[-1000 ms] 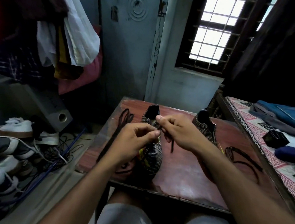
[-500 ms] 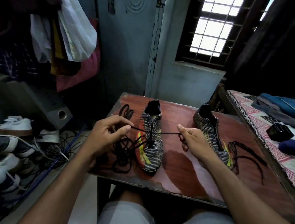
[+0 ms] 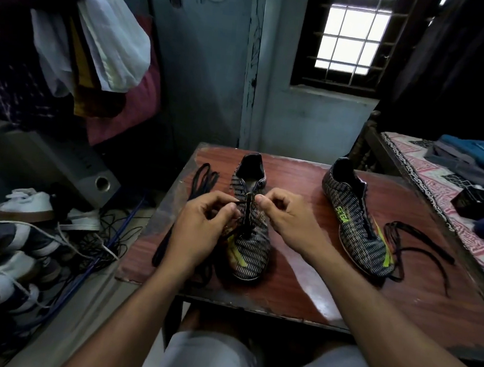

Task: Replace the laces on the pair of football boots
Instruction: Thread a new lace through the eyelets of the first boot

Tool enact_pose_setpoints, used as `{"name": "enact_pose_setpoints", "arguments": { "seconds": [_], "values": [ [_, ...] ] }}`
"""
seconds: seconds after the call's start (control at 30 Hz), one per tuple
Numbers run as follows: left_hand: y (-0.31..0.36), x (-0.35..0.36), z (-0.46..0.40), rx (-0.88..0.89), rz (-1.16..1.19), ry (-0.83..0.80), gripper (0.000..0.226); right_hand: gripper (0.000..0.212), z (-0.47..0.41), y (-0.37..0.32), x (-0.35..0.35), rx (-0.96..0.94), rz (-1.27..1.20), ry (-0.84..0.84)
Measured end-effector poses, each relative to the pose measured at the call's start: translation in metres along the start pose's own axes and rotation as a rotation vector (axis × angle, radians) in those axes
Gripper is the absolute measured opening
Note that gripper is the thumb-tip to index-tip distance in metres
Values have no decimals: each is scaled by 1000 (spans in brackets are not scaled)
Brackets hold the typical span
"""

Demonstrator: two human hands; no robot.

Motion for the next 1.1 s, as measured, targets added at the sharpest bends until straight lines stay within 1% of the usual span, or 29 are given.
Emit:
{"name": "enact_pose_setpoints", "arguments": {
  "seconds": [0.07,0.1,0.17,0.2,0.3,0.37,0.47,0.57,0.63,0.7,0.8,0.87,0.97,1.1],
  "values": [
    [-6,-5,-2,-47,14,54,22,13,5,12,-1,-22,88,51],
    [-7,-5,-2,-53,-3,65,24,14,8,15,3,-59,157,38],
    [-5,-5,1,-39,-57,80,25,32,15,20,13,-131,258,-17],
    [-2,-4,3,-20,-78,85,23,37,18,21,16,-160,287,-18],
    [0,5,3,38,-129,56,14,47,25,22,16,-253,329,36],
    [1,10,1,66,-165,29,12,52,26,20,18,-286,325,16],
    [10,11,0,120,-214,89,12,46,26,18,21,-274,324,-19],
    [17,12,-8,167,-243,174,8,38,28,16,17,-271,289,18],
    [11,20,-14,149,-224,135,10,34,28,16,13,-259,270,39],
    [1,32,-13,135,-231,62,18,29,27,19,10,-227,258,50],
    [-12,36,-8,111,-201,43,25,23,27,22,9,-198,247,50],
    [-18,32,-9,64,-118,29,27,21,26,23,8,-178,219,55],
    [-22,29,-10,38,-29,-9,21,18,26,26,6,-153,163,54],
    [-25,29,-12,19,-5,14,13,14,27,30,7,-150,163,34]
  ]
}}
Point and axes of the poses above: each hand's wrist, its own z-axis away from the middle knuckle, its own x-axis out of the palm, y = z × x, the point moved 7 cm from there along -z, towards the middle knuckle, and after that the axes turned 2 degrees about -x, right-handed, at the moved point
